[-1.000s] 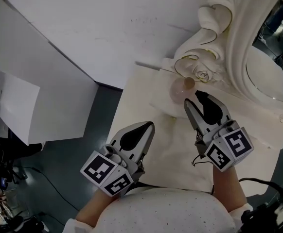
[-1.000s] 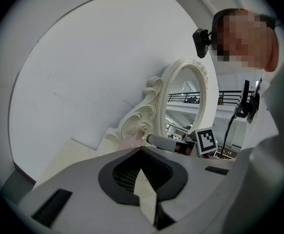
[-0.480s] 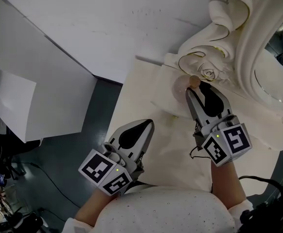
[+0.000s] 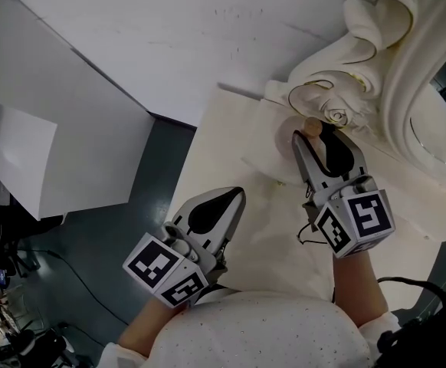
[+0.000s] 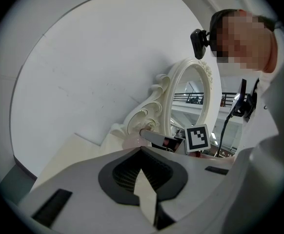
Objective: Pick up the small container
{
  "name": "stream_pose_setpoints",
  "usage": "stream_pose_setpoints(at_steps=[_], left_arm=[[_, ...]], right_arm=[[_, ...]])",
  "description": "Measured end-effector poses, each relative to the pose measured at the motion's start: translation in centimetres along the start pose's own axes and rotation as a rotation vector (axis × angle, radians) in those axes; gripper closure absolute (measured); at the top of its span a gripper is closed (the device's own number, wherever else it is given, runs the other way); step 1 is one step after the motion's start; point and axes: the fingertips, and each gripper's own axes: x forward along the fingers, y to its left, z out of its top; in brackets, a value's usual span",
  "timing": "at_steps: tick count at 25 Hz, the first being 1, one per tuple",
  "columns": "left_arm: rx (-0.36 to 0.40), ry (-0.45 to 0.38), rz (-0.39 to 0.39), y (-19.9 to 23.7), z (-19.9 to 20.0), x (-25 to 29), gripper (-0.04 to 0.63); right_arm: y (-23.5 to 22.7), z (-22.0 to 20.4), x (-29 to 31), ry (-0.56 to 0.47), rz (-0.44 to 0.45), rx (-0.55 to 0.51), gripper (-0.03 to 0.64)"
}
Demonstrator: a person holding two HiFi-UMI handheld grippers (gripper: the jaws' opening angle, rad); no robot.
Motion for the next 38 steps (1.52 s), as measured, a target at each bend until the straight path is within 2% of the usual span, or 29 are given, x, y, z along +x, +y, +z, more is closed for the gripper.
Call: stream_pose_setpoints(at_steps=[12,17,22,30,38], left_arm=[[0.002,-0.021,0.013,-0.2,0.4,-0.6,0.594],[0.003,-0.029,0.033,0.2,0.5,-1.1,0.594],[0.0,-0.031,0.036,0.2,0.3,-1.2,0.594],[0.0,-0.04,0.048,0.1,0.4,-2.0,0.594],[0.0,-0.051,0.064,0.1,0.4,-2.9,0.594]], right_arm=[[0.6,0.6,1.1,-0.001,0.016,-0.028,0.413],[0.7,0.5,1.3,0.0,0.004,-0.102,0.41],[0.8,0.6,1.4,0.007,0.008,-0.119,0.413],[0.5,0.7,1.2,0.001,0.004,-0.074,0.433],[0.8,1.1,1.2,-0.002,-0.008,-0.126,0.465]])
